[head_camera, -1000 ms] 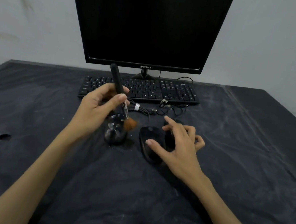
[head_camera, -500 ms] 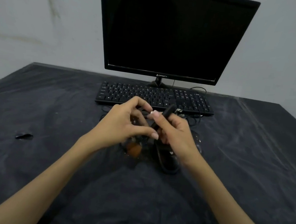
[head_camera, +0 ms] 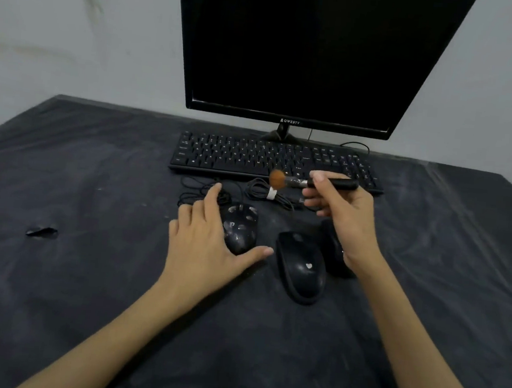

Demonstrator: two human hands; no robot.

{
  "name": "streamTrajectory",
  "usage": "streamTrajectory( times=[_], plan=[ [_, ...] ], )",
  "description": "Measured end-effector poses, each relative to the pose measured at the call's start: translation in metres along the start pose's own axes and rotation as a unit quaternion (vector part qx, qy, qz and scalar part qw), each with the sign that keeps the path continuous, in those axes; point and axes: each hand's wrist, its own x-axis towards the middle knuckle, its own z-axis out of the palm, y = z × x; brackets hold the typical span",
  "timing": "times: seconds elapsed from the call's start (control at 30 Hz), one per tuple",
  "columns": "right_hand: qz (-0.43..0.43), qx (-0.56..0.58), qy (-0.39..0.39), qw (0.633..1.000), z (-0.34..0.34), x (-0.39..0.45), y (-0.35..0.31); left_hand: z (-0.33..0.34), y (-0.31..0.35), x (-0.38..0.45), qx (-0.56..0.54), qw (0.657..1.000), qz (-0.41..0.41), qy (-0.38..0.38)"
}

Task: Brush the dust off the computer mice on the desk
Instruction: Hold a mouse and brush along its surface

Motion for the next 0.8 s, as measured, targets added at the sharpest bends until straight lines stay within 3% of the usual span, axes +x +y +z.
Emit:
streamTrajectory(
  times=[0.2,0.4,0.57,0.7,0.8],
  plan=[
    [0.014,0.016,-0.029,0.999,0.001,-0.002,0.002,0.004,0.0,0.007,0.056,0.998,0.004,-0.015],
    [-0.011,-0.013,-0.004,1.0,-0.005,-0.002,0.004,-0.019,-0.025,0.019,-0.066,0.992,-0.01,-0.109],
    [-0.064,-0.042,-0.002,0.997,0.012,-0.014,0.004,-0.022,-0.022,0.015,-0.069,0.994,-0.005,-0.088],
    [-0.079,-0.101,-0.039,0.991,0.024,-0.023,0.014,-0.021,-0.026,0.018,-0.102,0.992,-0.021,-0.065],
    [-0.109,-0.264,-0.035,0.958,0.024,-0.023,0.023,-0.022,-0.028,0.02,-0.118,0.99,-0.031,-0.069]
  ],
)
